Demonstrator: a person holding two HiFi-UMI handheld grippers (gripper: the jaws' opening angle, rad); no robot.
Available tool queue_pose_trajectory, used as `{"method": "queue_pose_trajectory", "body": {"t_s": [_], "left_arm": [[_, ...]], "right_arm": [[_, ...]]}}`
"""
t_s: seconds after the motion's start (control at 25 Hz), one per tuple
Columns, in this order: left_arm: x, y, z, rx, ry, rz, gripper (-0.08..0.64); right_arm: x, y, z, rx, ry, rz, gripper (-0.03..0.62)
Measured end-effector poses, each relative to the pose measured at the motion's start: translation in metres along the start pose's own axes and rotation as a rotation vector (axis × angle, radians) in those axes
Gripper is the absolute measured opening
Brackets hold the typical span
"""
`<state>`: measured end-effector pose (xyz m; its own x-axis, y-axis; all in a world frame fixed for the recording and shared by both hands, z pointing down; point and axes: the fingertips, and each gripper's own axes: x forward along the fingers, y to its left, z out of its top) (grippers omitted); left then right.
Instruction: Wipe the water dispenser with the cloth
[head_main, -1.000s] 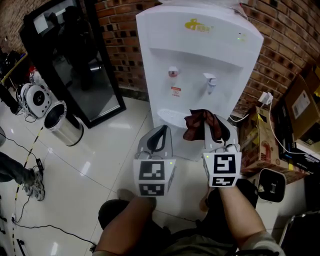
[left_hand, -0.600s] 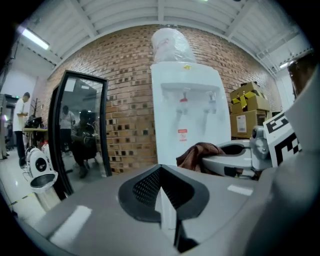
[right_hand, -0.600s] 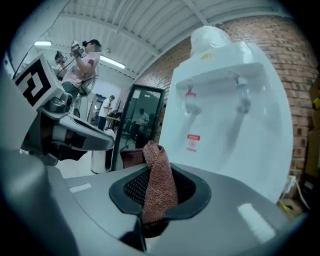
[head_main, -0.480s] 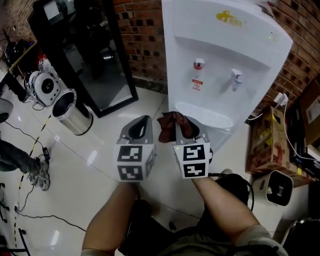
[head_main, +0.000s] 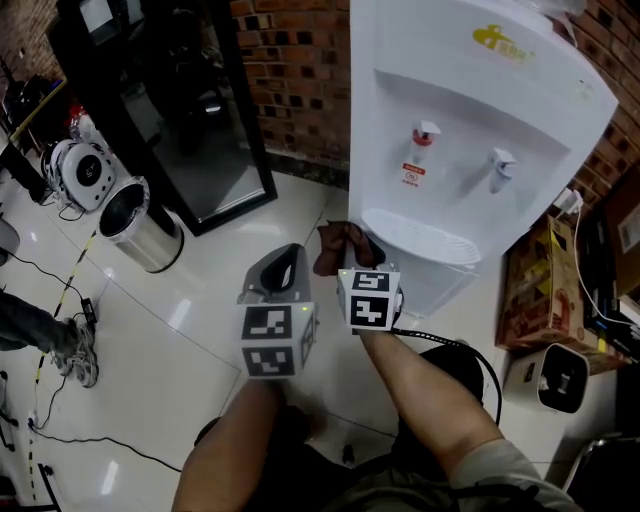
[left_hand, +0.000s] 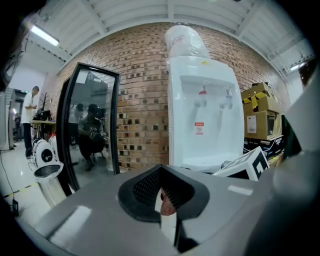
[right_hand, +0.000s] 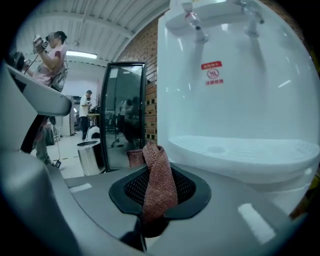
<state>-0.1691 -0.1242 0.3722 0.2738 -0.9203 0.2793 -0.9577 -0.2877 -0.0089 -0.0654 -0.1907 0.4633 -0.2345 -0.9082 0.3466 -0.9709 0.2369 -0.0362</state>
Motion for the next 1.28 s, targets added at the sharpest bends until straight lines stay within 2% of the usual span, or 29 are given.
{"method": "queue_pose_trajectory", "body": {"t_s": [0.08,0.16,0.32,0.48,0.84,1.28], "left_arm": [[0.002,-0.002,-0.001,0.027,0.004,-0.007,0.0],[0.004,-0.007,0.001,0.048,0.004,-0.017,0.0],[0.005,-0.019,0.007,0.054,-0.01,-0.034,0.0],[0.007,-0.031,0.007,0.075,-0.015,-0.053,0.0],[0.015,-0.057,0.006,0.101,-0.007,-0.087,0.0],[0.025,-0.108,0.008,0.142,-0.016,-0.164,0.0]], "right_arm": [[0.003,-0.008,-0.004,0.055,0.008,-0.012,0.079],[0.003,-0.01,-0.004,0.069,-0.003,-0.009,0.077],[-0.002,-0.018,-0.008,0.022,-0.045,-0.011,0.077],[-0.012,-0.032,-0.012,0.021,-0.057,0.006,0.075],[-0.041,-0.074,-0.022,0.026,-0.024,-0.024,0.075],[-0.084,-0.132,-0.034,-0.039,0.02,-0.072,0.075]]}}
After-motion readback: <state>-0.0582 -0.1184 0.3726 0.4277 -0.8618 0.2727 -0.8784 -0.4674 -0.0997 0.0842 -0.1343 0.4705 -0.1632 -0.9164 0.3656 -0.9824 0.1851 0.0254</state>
